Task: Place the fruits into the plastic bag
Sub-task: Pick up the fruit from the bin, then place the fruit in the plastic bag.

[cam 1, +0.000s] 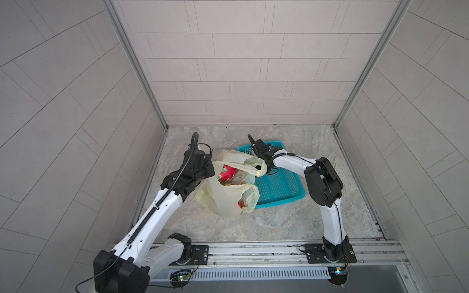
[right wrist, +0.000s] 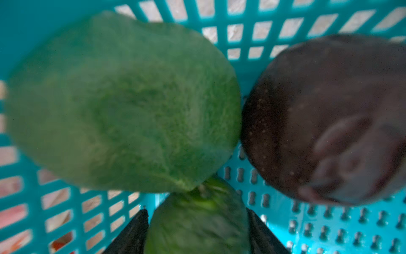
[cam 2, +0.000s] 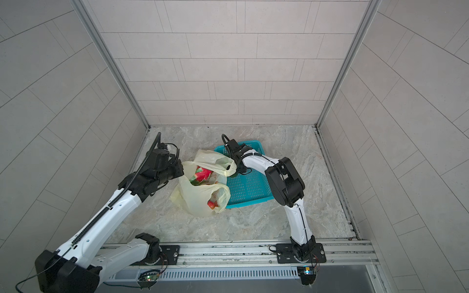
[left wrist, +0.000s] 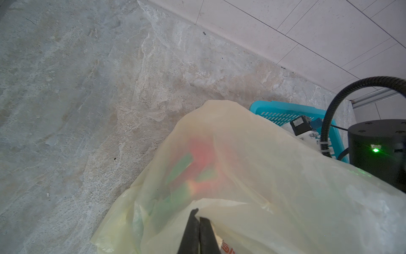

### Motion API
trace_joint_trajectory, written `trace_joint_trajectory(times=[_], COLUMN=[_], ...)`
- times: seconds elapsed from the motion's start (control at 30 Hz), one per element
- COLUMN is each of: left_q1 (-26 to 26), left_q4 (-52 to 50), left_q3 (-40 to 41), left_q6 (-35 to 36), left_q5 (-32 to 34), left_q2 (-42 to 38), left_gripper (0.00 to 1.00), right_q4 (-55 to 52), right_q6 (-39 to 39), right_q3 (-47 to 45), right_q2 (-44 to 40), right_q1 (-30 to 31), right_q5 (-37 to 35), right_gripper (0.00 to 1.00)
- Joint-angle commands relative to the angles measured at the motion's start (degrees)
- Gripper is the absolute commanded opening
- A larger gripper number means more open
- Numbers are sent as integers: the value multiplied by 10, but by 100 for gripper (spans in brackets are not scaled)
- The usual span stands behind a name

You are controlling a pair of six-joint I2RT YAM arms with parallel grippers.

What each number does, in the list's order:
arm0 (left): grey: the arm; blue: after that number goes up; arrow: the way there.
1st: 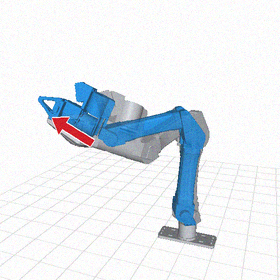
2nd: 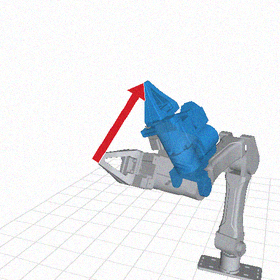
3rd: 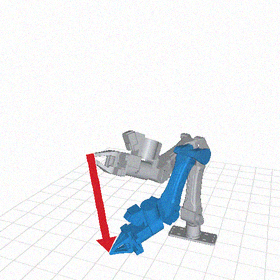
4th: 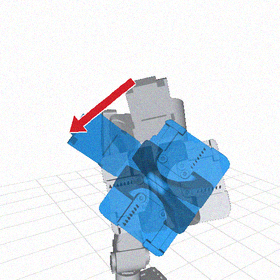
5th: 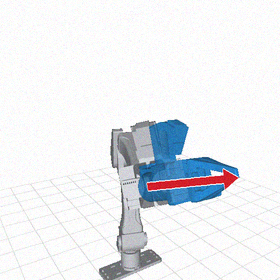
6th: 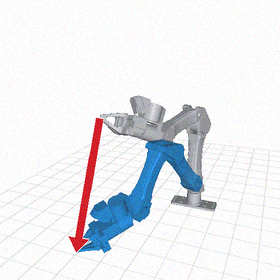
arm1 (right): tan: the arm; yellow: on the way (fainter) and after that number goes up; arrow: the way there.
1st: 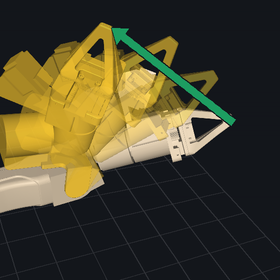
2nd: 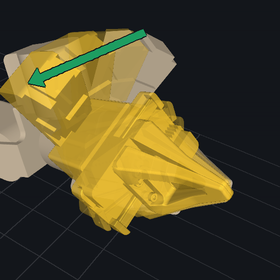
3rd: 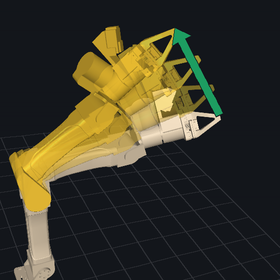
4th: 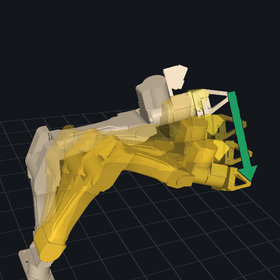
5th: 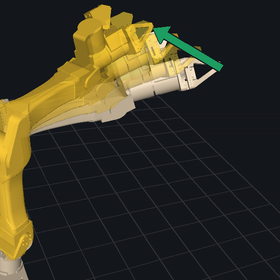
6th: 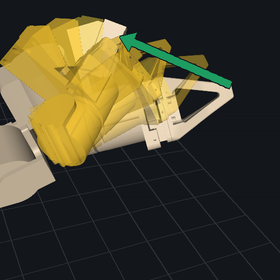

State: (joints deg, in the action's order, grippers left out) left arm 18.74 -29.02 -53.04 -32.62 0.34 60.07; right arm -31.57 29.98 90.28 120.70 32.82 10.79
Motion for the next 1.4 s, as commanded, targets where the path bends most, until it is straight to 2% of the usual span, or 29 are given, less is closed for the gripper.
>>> trace_joint_trajectory(times=[0.0,0.1,0.27,0.5,0.63,0.7,0.8,0.97,1.1,1.23,1.37], left_q1=[-3,-3,-3,-3,-3,-3,-3,-3,-3,-3,-2], left_q4=[-4,-6,-6,10,13,13,13,24,26,27,25], left_q3=[-19,-21,-21,-9,-3,0,5,10,-1,-4,1], left_q6=[7,14,24,34,29,28,32,34,34,27,29], left_q5=[3,3,-6,-29,-37,-43,-47,-54,-66,-70,-74], left_q2=[-2,-4,-5,-17,-19,-19,-19,-16,-9,-15,-27], left_gripper=[0,0,0,0,0,0,0,0,0,0,0], right_q4=[-19,-16,-8,-8,-8,20,59,70,88,109,101], right_q6=[-6,-6,-1,0,-59,-87,-143,-191,-175,-156,-137], right_q3=[6,-6,-42,-117,-114,-115,-114,-87,-89,-100,-76], right_q2=[7,-10,-74,-253,-365,-414,-466,-473,-432,-381,-325], right_q1=[4,3,-7,-49,-50,-36,16,140,207,215,187], right_q5=[-32,-34,-26,-25,-30,-26,0,58,98,110,104], right_gripper=[56,46,38,38,39,39,41,41,41,41,41])
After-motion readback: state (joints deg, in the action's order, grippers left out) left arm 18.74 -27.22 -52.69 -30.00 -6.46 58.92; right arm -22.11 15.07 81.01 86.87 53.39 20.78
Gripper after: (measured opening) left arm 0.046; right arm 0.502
